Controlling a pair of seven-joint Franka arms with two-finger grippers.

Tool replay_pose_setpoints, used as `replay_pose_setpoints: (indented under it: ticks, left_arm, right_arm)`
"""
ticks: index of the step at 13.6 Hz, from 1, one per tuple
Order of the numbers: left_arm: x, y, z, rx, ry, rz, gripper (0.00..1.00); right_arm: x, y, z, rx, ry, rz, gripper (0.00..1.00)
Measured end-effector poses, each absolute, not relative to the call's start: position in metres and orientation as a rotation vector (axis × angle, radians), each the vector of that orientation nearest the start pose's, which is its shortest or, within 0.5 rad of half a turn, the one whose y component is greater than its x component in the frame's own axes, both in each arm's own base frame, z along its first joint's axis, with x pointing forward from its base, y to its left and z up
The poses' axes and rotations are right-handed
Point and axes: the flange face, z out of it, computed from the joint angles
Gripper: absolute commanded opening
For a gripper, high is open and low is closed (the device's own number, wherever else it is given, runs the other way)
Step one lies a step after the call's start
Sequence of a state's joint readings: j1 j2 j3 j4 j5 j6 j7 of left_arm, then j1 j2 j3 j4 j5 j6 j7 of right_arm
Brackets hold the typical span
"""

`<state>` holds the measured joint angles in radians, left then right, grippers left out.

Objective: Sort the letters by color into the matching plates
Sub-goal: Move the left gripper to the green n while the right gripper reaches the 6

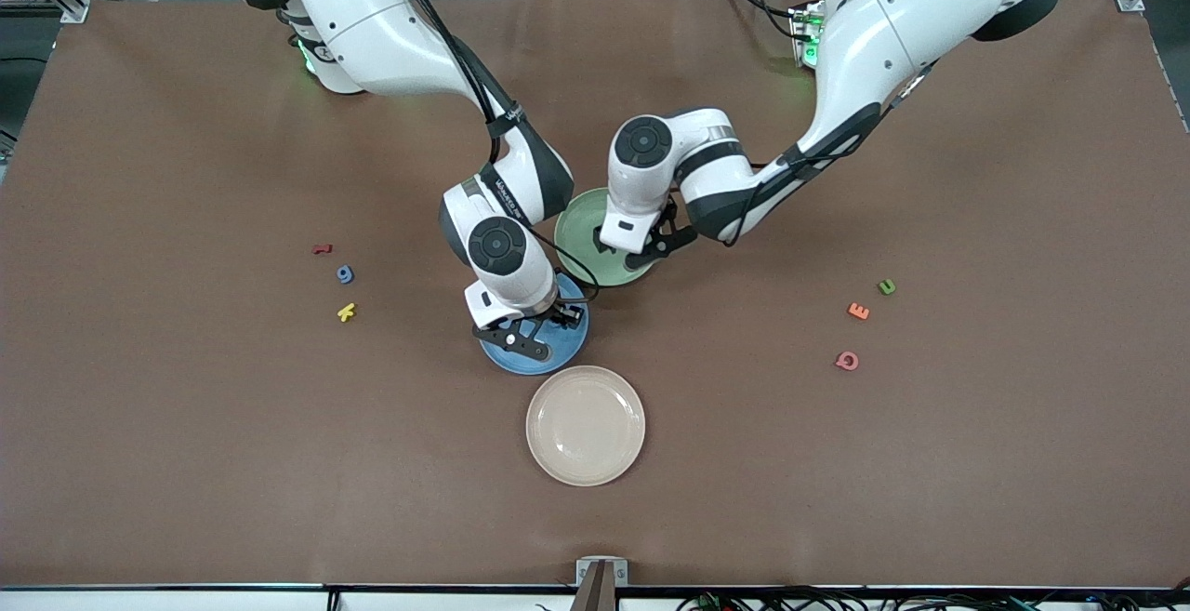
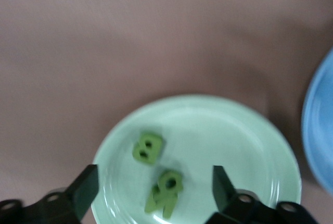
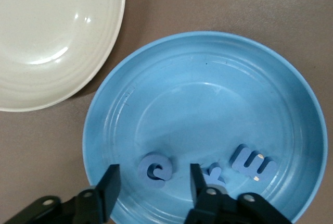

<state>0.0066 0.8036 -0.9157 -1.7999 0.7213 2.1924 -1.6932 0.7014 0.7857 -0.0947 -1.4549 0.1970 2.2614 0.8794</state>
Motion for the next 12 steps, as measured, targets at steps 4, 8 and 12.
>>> replay_pose_setpoints:
  ticks: [4, 8, 12]
  left_arm:
    - [0.525, -0.379, 0.271, -3.063, -0.877, 0.02, 1.0]
    - [0.564, -0.28, 0.294, -3.027, -0.788, 0.092, 0.99]
    - [0.578, -0.174, 0.288, -2.998, -0.651, 0.112, 0.99]
  right_arm:
    - [0.592, 0.414, 0.268, -3.054, 0.541, 0.149, 1.0]
    - [0.601, 0.34, 0.367, -3.099, 0.456, 0.33, 1.0]
    - [0.596, 0.241, 0.396, -3.19, 0.239, 0.355, 1.0]
